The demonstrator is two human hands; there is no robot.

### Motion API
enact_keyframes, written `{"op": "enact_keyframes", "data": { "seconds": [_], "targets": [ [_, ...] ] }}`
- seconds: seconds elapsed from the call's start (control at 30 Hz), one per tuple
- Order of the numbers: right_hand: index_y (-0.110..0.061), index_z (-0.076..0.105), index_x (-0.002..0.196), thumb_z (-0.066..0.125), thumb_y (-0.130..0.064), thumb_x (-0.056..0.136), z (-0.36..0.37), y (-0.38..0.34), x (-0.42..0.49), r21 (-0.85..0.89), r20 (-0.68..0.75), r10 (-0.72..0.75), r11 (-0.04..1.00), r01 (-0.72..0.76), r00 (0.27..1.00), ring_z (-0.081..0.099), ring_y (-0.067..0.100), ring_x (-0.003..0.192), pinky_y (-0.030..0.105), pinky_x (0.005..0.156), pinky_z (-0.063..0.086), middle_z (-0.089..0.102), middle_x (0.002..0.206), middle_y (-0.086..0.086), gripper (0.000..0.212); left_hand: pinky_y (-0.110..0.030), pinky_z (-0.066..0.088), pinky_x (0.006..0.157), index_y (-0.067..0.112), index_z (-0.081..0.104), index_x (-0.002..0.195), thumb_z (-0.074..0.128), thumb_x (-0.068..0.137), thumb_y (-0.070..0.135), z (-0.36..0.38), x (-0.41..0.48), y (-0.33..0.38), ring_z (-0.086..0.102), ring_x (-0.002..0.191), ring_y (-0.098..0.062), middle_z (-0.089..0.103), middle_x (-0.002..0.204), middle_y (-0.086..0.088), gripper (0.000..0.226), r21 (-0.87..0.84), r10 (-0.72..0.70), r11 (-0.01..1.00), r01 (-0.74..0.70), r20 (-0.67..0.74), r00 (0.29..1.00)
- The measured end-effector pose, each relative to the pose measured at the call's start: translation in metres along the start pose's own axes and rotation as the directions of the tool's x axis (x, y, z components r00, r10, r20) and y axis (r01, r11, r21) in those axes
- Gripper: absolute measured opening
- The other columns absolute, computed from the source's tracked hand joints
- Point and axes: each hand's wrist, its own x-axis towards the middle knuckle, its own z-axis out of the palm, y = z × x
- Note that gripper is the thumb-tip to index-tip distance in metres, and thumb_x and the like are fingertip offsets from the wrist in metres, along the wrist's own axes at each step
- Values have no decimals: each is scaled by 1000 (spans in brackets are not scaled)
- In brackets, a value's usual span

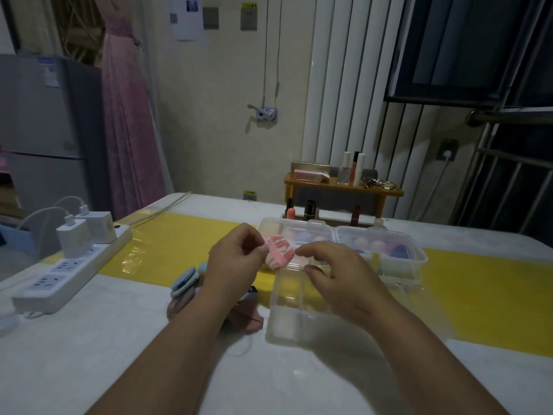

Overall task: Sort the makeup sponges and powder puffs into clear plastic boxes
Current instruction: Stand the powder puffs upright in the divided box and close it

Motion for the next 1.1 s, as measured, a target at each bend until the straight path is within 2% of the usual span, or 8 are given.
{"op": "enact_keyframes", "data": {
  "seconds": [0.1, 0.3, 0.4, 0.5, 0.67, 0.9, 1.0, 1.1],
  "targets": [
    [-42, 64, 111, 56, -23, 99, 5, 0, 2, 145, 0, 11, 989, -11, 1000, 56, -3, 105, 28, 91, 50, 63, 114, -21, 24, -44, 53, 65, 18, 60, 71, 71, 84, 3, 2, 1, -1, 62, 65, -25, 65, 65, -1, 23, -91, -21, 995, 25, 41, 999],
    [-40, 68, 104, 62, -26, 95, 8, 4, 3, 263, -26, 18, 965, -10, 999, 57, -8, 92, 18, 76, 49, 66, 97, -24, 18, -38, 49, 61, 21, 64, 73, 71, 84, 4, 5, -2, -2, 58, 64, -15, 65, 66, 4, 21, -85, 9, 996, 2, 131, 991],
    [-35, 71, 103, 63, -26, 94, 7, 6, 2, 299, -43, 22, 954, -8, 999, 58, -5, 90, 14, 70, 46, 67, 94, -20, 15, -31, 48, 61, 27, 66, 81, 69, 88, 7, 4, -1, -1, 63, 70, -18, 69, 75, 3, 21, -115, -23, 993, 35, 102, 995],
    [-33, 71, 98, 63, -21, 92, 3, 6, 1, 312, -49, 22, 950, -5, 999, 58, -3, 86, 12, 66, 46, 68, 88, -19, 15, -39, 51, 61, 30, 66, 87, 68, 87, 10, 2, 2, -3, 62, 66, -20, 68, 74, 2, 21, -113, -88, 990, 90, 25, 996],
    [-33, 71, 90, 61, -20, 89, 5, 3, 0, 250, 18, 15, 968, -19, 1000, 59, 3, 82, 27, 74, 54, 67, 83, -24, 16, -49, 54, 70, 35, 67, 78, 57, 71, 29, -4, 6, -6, 61, 67, -23, 62, 65, 12, 13, -43, -143, 989, 142, -9, 990],
    [-34, 73, 89, 61, -24, 91, 7, 2, 1, 184, 91, -33, 983, 15, 995, 58, 4, 88, 35, 82, 53, 69, 88, -24, 15, -57, 53, 67, 43, 65, 77, 55, 70, 25, -8, 8, -8, 68, 76, -37, 60, 62, 10, 22, -54, -204, 978, 201, -50, 978],
    [-37, 72, 90, 60, -29, 90, 8, 2, 2, 109, 114, -46, 993, 33, 992, 56, 1, 90, 30, 81, 51, 67, 89, -24, 15, -57, 55, 70, 43, 65, 78, 54, 70, 27, -8, 8, -6, 69, 76, -35, 60, 61, 11, 20, -36, -199, 980, 198, -39, 979],
    [-36, 72, 105, 61, -30, 91, 9, 1, 1, 53, 147, -50, 998, 43, 988, 54, -2, 87, 23, 78, 47, 65, 92, -26, 19, -58, 56, 69, 42, 63, 80, 51, 72, 32, -10, 6, -6, 70, 75, -28, 62, 63, 6, 17, 54, -171, 984, 172, -35, 985]
  ]
}}
